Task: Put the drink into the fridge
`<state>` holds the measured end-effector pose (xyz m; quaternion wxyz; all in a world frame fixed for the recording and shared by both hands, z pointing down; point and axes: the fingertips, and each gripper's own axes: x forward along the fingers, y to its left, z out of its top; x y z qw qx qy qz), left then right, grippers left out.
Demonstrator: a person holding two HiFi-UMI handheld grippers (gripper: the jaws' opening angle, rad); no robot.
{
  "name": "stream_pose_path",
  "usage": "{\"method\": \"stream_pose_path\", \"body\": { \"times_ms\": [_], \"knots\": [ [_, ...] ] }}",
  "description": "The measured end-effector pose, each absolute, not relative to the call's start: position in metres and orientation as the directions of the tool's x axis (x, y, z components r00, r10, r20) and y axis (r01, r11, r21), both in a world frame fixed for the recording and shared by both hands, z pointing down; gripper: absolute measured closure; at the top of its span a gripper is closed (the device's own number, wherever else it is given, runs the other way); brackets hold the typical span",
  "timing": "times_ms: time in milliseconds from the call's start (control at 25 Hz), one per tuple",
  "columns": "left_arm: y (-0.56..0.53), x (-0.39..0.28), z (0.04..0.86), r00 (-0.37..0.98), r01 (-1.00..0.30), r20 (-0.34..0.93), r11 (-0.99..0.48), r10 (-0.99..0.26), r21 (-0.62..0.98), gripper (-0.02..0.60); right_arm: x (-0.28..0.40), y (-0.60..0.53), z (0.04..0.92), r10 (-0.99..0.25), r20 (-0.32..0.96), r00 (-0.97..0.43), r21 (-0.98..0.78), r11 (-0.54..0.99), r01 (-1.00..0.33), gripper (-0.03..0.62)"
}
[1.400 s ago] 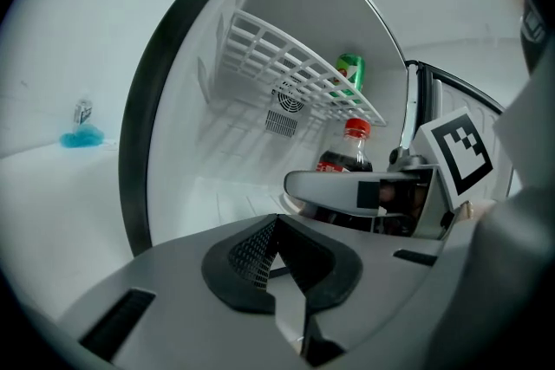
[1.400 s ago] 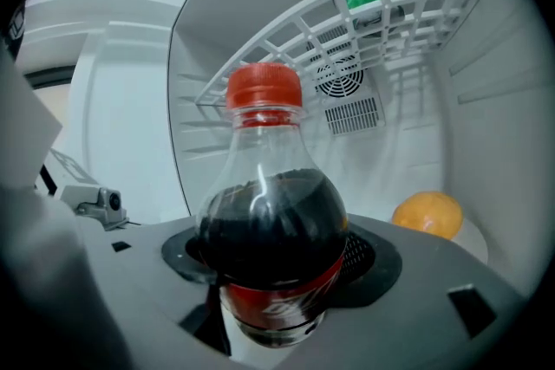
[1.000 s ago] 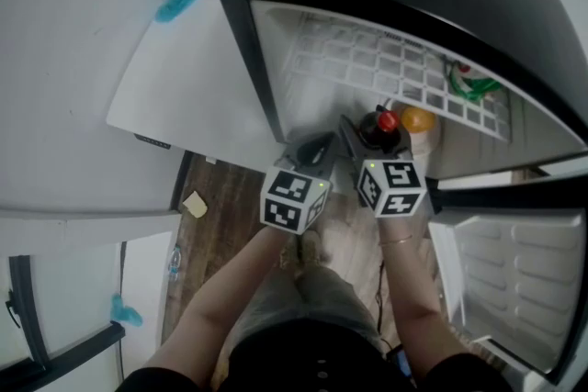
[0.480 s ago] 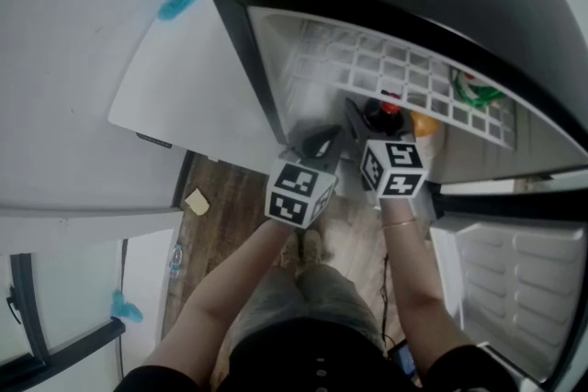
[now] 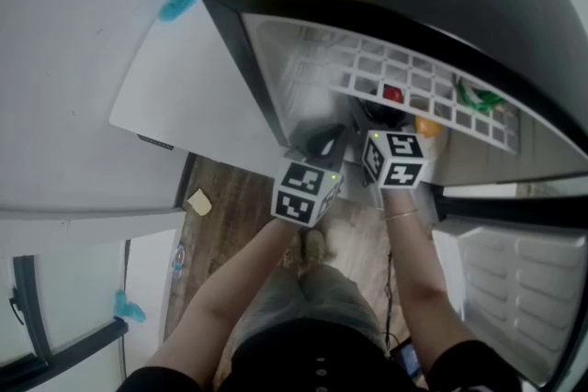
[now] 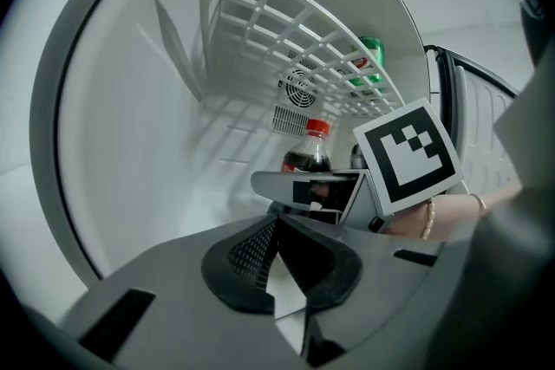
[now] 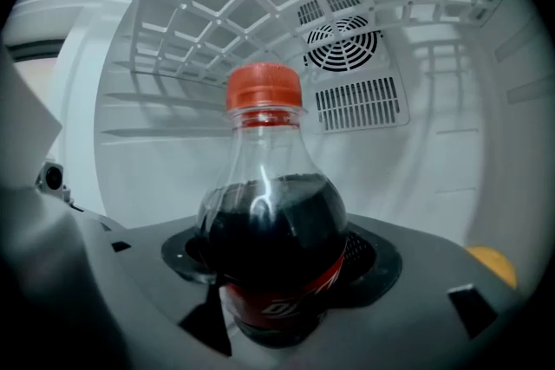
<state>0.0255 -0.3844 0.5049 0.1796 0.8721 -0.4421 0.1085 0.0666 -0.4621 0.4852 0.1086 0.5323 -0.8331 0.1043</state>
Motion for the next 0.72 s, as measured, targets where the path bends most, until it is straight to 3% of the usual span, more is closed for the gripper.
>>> {"method": "stream_pose_path", "body": {
  "times_ms": [720],
  "knots": [
    [-0.379, 0.021, 0.517, 0.606, -0.794, 0.383, -0.560, -0.698, 0.236, 0.575, 0.063, -0.466, 0.490, -0.868, 0.279, -0.410, -0.021, 0.422, -0.906, 0.269]
  ]
}}
